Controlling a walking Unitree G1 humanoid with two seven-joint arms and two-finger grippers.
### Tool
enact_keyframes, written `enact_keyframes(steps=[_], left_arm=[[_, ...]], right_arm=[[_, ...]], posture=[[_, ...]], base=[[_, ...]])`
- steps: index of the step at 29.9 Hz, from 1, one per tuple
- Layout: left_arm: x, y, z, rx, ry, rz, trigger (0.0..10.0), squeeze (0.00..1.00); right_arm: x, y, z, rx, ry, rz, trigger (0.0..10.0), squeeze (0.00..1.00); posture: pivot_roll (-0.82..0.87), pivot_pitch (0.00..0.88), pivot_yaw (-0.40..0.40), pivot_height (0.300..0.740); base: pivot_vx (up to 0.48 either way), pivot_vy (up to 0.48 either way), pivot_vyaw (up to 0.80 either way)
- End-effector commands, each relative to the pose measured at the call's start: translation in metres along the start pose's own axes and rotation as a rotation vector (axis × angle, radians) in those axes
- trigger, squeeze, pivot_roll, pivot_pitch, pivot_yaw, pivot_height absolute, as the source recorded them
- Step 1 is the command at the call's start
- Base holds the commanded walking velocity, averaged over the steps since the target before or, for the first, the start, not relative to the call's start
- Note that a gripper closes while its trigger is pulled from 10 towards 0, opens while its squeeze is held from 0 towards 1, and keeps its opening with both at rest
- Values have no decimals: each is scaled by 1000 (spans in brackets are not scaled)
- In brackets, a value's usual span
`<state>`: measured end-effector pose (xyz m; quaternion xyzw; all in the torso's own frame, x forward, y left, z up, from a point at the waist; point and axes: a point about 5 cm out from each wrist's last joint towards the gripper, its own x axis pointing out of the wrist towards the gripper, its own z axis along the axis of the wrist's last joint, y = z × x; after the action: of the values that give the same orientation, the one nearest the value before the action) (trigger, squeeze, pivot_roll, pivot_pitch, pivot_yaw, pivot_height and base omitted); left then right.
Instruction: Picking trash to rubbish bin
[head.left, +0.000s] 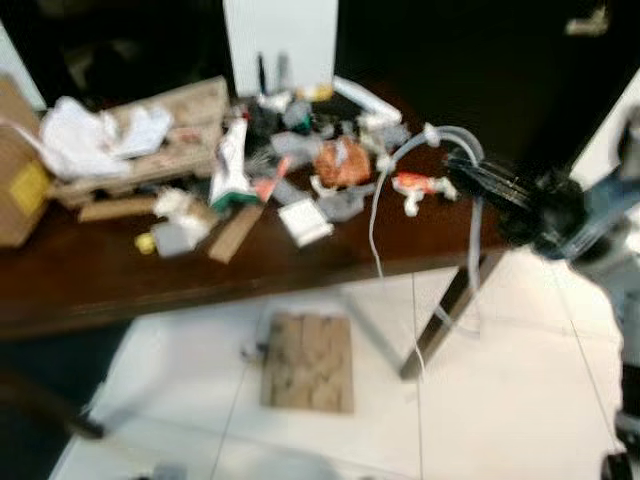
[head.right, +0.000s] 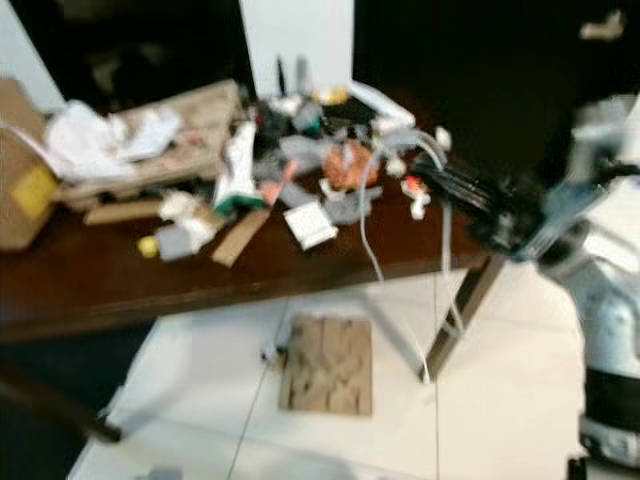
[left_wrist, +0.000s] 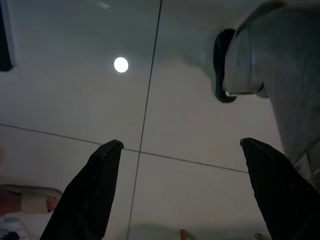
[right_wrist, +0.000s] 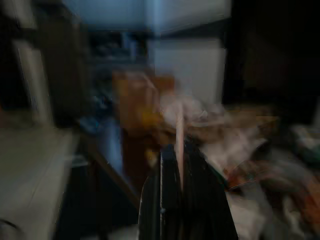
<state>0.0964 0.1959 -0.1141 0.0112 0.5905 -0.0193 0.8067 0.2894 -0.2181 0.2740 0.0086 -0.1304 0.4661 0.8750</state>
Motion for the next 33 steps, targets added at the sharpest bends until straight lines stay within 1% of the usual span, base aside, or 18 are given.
enact_keyframes(steps=[1,2,3,4,5,7,11,15,16,17,18,21,22,23,25,26,29,33], left_arm=[[1,-12,-11,11,36,-42,10000,0],[1,-12,-11,10,35,-41,10000,0],[1,-13,-11,9,35,-42,10000,0],[1,-14,-12,9,36,-42,10000,0],[1,-14,-12,9,36,-42,10000,0],[1,-15,-13,11,38,-45,10000,0],[1,-15,-12,10,38,-45,10000,0],[1,-14,-11,9,36,-45,10000,0],[1,-14,-12,11,38,-44,10000,0],[1,-14,-12,12,38,-44,10000,0],[1,-14,-12,12,38,-44,10000,0],[1,-14,-13,23,37,-43,10000,0],[1,-14,-13,23,37,-43,10000,0],[1,-14,-12,31,33,-44,10000,0],[1,-15,-11,62,27,-49,10000,0],[1,-15,-11,62,27,-49,10000,0],[1,-16,-10,100,26,-60,10000,0],[1,-15,-10,97,25,-61,10000,0]], right_arm=[[-6,-11,-26,16,133,-120,10000,0],[-8,-15,-37,30,182,-162,10000,0],[-14,-23,-66,68,296,-262,10000,0],[-18,-27,-80,89,348,-324,10000,0],[-18,-27,-80,89,348,-324,10000,0],[-35,-41,-119,178,464,-557,10000,0],[-44,-44,-133,212,505,-640,10000,0],[-67,-37,-165,251,659,-706,10000,0],[-92,-22,-197,281,836,-743,10000,0],[-101,-16,-207,288,900,-756,10000,0],[-101,-16,-207,288,900,-756,10000,0],[-119,2,-230,334,1003,-801,10000,0],[-119,2,-230,334,1003,-801,10000,0],[-126,12,-242,379,1025,-836,10000,0],[-143,35,-263,481,1028,-1000,10000,0],[-143,35,-263,481,1028,-1000,10000,0],[-147,48,-274,620,918,-1164,10000,0],[-141,59,-282,686,830,-1208,10000,0]], posture=[[0,87,15,740],[0,87,15,740],[0,87,15,740],[1,85,13,740],[1,85,13,740],[3,92,12,740],[3,92,12,740],[3,92,12,740],[3,96,9,740],[3,96,9,740],[3,96,9,740],[2,93,5,740],[2,93,5,740],[2,93,5,740],[2,93,5,740],[2,93,5,740],[0,89,1,740],[-2,85,7,740]], base=[[0,0,0],[0,0,0],[0,0,0],[0,0,0],[0,0,0],[0,0,-725],[0,0,-756],[0,0,-763],[0,0,-763],[0,0,-763],[0,0,-763],[0,0,-763],[0,0,-763],[0,0,-763],[0,0,-763],[0,0,-763],[0,0,-763],[0,0,-763]])
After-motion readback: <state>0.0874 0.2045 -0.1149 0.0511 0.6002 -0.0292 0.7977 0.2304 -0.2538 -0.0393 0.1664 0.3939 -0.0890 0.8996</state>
